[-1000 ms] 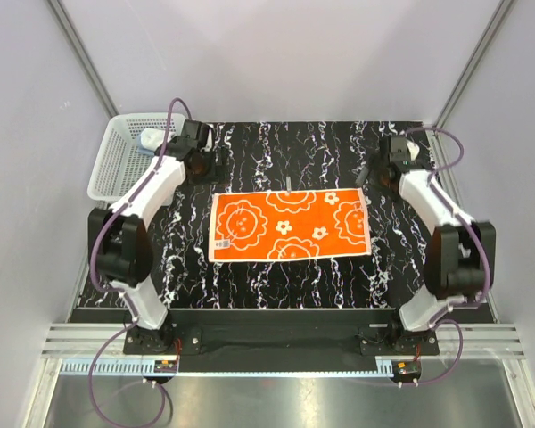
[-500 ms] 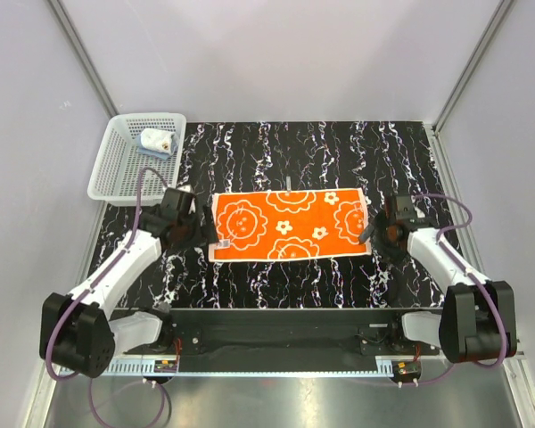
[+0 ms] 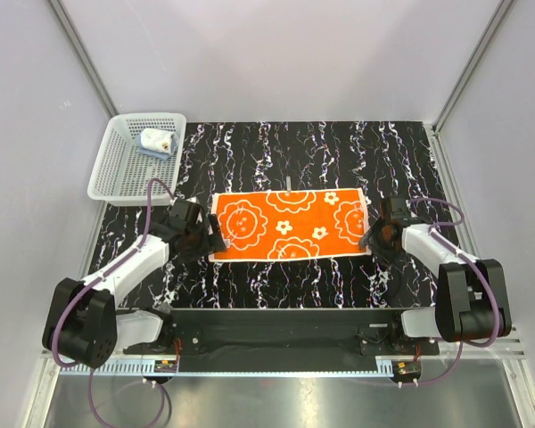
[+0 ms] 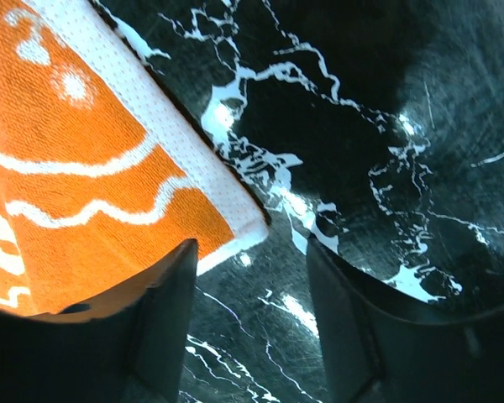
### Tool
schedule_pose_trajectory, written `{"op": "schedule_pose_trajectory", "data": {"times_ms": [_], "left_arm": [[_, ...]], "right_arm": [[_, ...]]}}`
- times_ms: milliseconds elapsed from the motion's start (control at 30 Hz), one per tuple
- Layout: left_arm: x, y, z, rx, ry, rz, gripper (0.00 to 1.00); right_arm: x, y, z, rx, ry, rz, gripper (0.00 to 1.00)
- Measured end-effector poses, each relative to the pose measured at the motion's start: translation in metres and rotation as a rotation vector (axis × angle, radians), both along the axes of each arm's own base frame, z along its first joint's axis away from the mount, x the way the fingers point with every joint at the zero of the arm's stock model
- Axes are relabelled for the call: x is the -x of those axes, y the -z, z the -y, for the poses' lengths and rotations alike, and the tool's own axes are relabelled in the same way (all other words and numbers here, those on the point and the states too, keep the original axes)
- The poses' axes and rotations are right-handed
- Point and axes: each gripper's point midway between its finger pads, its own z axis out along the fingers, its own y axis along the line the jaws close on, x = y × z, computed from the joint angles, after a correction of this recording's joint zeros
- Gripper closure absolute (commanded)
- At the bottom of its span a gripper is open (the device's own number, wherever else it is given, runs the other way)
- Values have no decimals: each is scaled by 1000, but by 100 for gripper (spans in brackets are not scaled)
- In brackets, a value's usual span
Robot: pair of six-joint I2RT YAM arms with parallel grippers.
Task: Roll the towels
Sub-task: Fold the towel
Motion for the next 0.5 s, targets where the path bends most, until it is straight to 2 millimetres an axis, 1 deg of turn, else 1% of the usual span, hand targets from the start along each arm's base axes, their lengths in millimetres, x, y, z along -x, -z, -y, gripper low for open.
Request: {"op": "schedule_pose_trajectory", "data": {"times_ms": [133, 167, 267, 300, 367, 400, 467, 500], "left_arm": [[-4, 0, 4, 8, 4, 13, 10], [-4, 1, 4, 8, 3, 11, 10], [-3, 6, 5, 6, 3, 0, 11], [-2, 8, 5, 5, 3, -6, 11], [2, 12, 4, 4, 2, -14, 13], [3, 14, 4, 5, 1, -18, 14], [6, 17, 4, 5, 1, -25, 14], [7, 19, 4, 5, -2, -30, 15]], "right_arm": [[-6, 1, 0, 4, 1, -3, 48], [-7, 1, 0, 4, 1, -2, 56], [-9, 2, 0, 5, 0, 1, 67], [-10, 2, 0, 5, 0, 2, 74], [-9, 3, 0, 5, 0, -2, 79], [-9, 4, 0, 5, 1, -3, 86], [-9, 4, 0, 5, 1, -3, 90], [-9, 4, 0, 5, 1, -3, 95]]}}
